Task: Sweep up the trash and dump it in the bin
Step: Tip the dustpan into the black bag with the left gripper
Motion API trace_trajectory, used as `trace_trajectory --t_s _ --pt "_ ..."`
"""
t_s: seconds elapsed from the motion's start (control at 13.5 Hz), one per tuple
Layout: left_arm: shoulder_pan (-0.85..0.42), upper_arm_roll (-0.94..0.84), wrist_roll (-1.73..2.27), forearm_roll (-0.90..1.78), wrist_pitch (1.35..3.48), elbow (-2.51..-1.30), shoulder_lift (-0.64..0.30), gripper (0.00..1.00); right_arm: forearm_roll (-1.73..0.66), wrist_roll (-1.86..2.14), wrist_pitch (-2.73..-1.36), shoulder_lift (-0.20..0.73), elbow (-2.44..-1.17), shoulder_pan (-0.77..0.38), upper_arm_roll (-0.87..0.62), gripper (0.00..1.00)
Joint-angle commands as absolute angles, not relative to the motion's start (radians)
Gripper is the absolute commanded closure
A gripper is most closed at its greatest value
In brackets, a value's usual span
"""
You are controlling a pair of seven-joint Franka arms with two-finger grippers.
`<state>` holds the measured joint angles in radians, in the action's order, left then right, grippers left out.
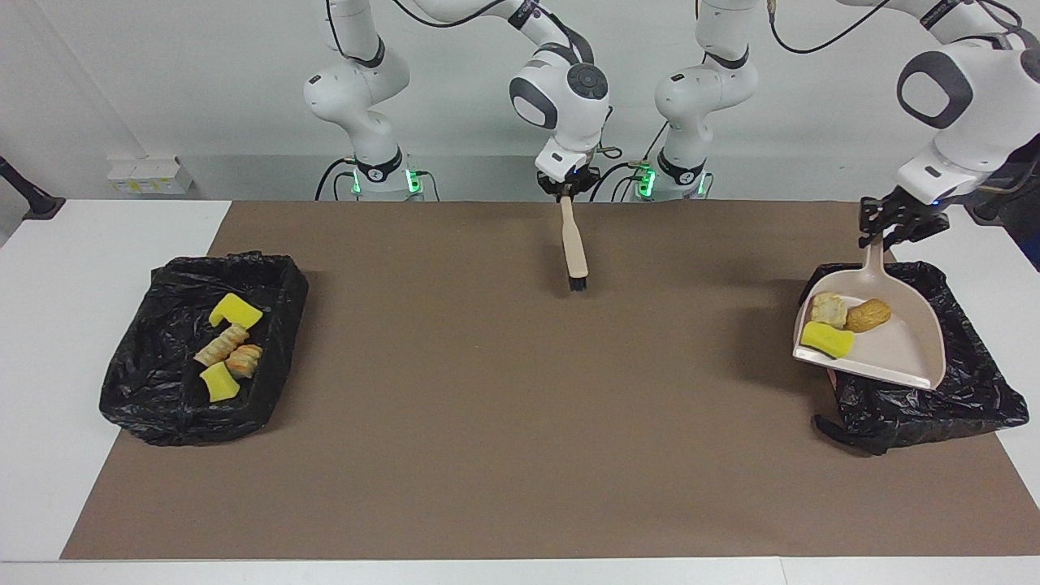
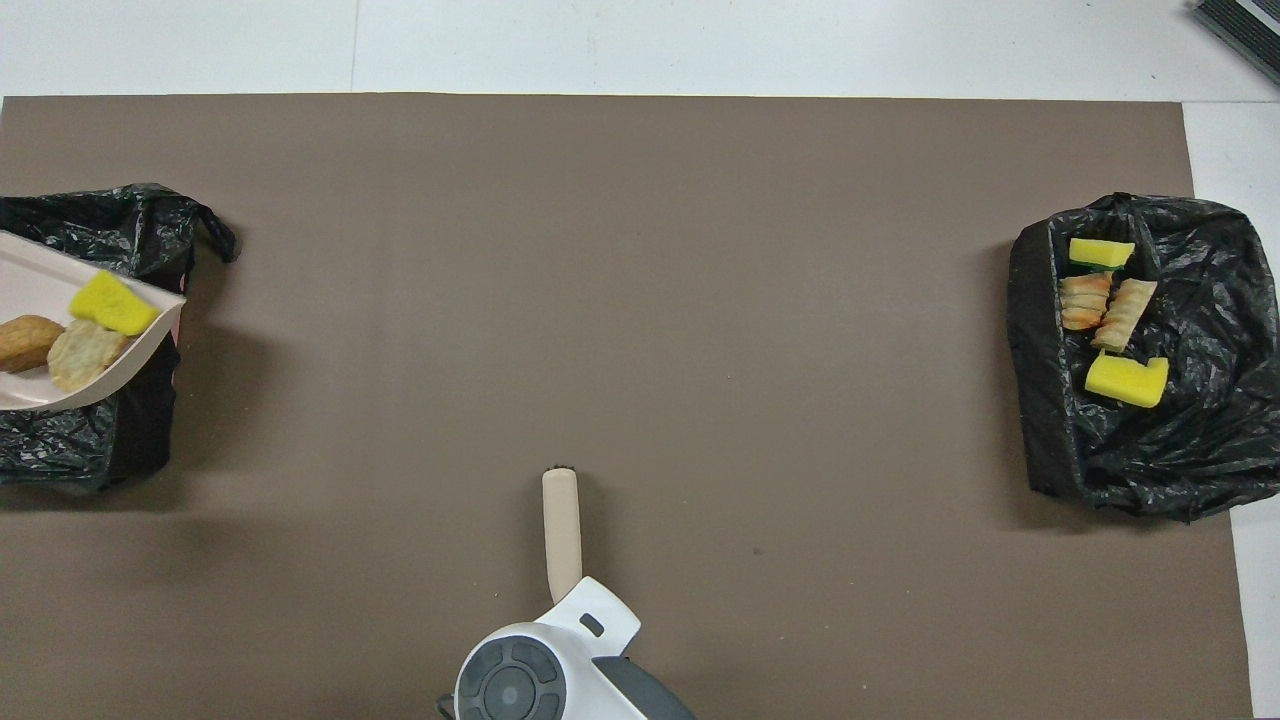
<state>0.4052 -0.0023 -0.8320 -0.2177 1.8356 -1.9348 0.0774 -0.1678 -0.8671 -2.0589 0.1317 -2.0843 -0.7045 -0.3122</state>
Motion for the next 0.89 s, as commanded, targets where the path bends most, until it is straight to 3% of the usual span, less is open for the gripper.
trace_trajectory --t_s 0.0,0.22,0.52,0.81 --pt "0.405 -0.008 -0.914 -0.424 1.825 -1.833 0.011 1.0 -0.189 -0.897 -2.098 0.12 -2.114 -0.712 -0.308 1.0" --pt "0.391 -0.005 -0.979 -0.627 1.83 -1.73 -0.075 1.0 -0.189 -0.903 -2.151 0.123 -2.146 -0.713 -0.308 1.0" --pt "0.376 -0.015 -0.98 -0.802 1.859 -1.724 -0.081 1.0 -0.189 -0.904 -2.158 0.126 -2.154 -0.707 -0.308 1.0" --pt "0.29 -0.015 -0.982 -0.917 1.818 -1.623 -0.135 1.0 -0.19 -0.9 -2.163 0.13 -2.154 -0.701 -0.308 0.99"
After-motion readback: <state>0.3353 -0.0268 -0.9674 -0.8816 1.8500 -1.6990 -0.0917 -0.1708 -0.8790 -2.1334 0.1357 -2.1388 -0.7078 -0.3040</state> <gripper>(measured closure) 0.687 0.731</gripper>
